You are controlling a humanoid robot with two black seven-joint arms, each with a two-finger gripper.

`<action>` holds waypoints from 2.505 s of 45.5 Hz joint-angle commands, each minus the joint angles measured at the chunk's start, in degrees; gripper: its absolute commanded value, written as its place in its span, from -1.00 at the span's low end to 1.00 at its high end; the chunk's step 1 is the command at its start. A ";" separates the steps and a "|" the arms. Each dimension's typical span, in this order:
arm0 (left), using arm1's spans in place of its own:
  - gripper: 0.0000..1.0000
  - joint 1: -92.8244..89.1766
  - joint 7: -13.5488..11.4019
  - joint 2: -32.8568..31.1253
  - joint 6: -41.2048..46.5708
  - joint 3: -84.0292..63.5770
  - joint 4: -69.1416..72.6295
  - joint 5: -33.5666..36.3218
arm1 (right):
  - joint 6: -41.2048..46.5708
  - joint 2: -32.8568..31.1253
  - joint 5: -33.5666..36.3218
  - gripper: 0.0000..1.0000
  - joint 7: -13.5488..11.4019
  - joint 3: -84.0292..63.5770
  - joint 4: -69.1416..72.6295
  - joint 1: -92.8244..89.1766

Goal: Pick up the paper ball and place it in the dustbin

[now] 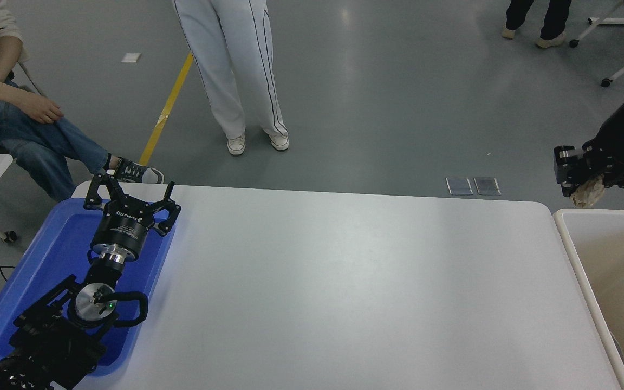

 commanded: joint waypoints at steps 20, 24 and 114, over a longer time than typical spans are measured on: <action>1.00 0.09 0.00 0.00 0.01 0.00 -0.02 0.01 | 0.07 -0.09 0.09 -1.00 0.01 -1.23 0.77 6.29; 1.00 0.09 0.00 0.00 0.01 0.00 0.07 0.01 | 0.07 -0.09 0.00 -1.00 0.01 -2.19 0.77 6.29; 1.00 0.00 -0.09 0.00 0.01 0.00 -0.02 0.01 | 0.07 -33.67 -8.88 -1.00 0.01 7.63 -28.92 -32.01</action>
